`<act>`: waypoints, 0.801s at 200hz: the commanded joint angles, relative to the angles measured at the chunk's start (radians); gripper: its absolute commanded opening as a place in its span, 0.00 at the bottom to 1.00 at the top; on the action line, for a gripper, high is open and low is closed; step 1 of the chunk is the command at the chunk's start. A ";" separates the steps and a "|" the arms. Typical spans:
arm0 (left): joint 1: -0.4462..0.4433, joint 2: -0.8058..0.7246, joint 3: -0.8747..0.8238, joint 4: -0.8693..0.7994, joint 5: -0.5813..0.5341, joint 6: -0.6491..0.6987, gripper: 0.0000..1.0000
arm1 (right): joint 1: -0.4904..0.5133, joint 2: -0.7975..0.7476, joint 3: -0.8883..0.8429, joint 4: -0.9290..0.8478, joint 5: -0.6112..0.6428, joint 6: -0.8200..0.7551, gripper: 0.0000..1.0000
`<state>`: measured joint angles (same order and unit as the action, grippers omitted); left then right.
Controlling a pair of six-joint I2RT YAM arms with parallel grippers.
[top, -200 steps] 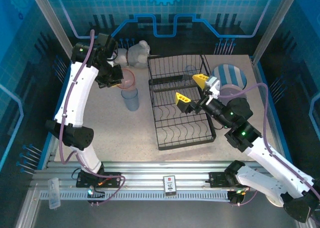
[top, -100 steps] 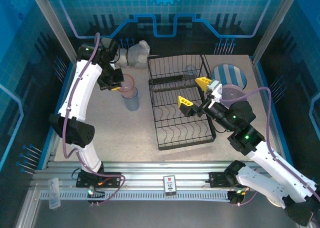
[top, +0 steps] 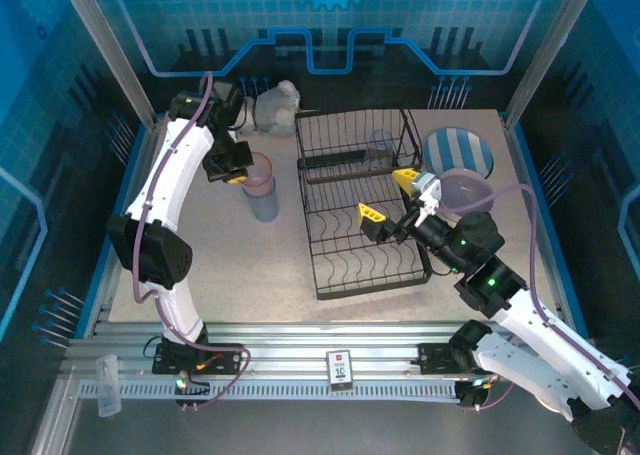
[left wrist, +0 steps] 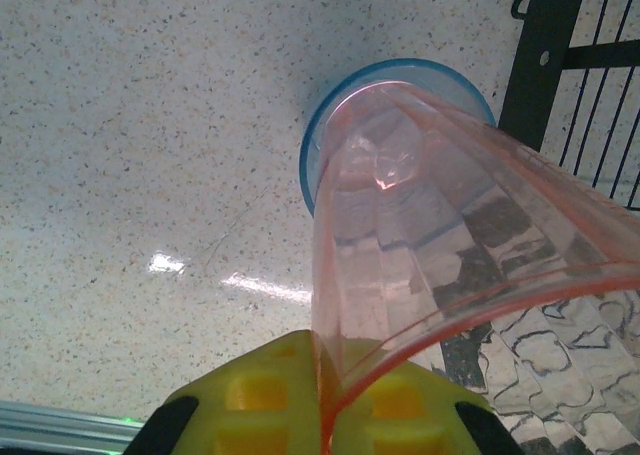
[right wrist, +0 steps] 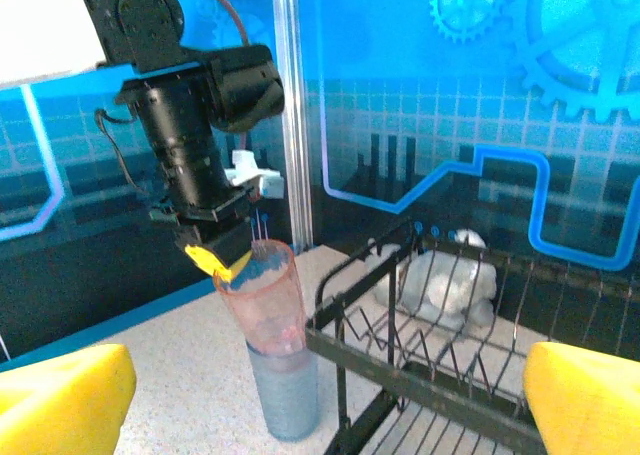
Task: Unload the mixed dishes from the dish rack
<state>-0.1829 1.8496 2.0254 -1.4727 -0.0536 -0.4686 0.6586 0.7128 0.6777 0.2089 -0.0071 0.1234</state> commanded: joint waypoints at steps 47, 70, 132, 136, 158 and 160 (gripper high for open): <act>0.020 0.013 -0.018 0.029 0.029 0.028 0.16 | 0.016 -0.039 -0.056 -0.024 0.066 0.046 1.00; 0.022 0.001 -0.004 0.027 0.029 0.031 0.27 | 0.016 -0.043 -0.065 -0.040 0.073 0.072 1.00; 0.020 -0.100 0.022 0.055 0.042 0.018 0.53 | 0.015 -0.038 -0.090 -0.047 0.199 0.165 1.00; 0.020 -0.119 0.015 0.070 0.048 0.019 0.56 | 0.015 -0.036 -0.097 -0.036 0.198 0.167 1.00; -0.005 -0.271 -0.113 0.215 0.044 0.017 0.77 | 0.011 -0.038 -0.166 0.089 0.174 0.167 1.00; -0.008 -0.286 -0.127 0.229 0.044 0.017 0.80 | 0.010 -0.039 -0.173 0.104 0.173 0.169 1.00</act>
<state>-0.1749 1.7531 1.9789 -1.3682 -0.0307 -0.4488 0.6609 0.6785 0.5743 0.1947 0.1482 0.2665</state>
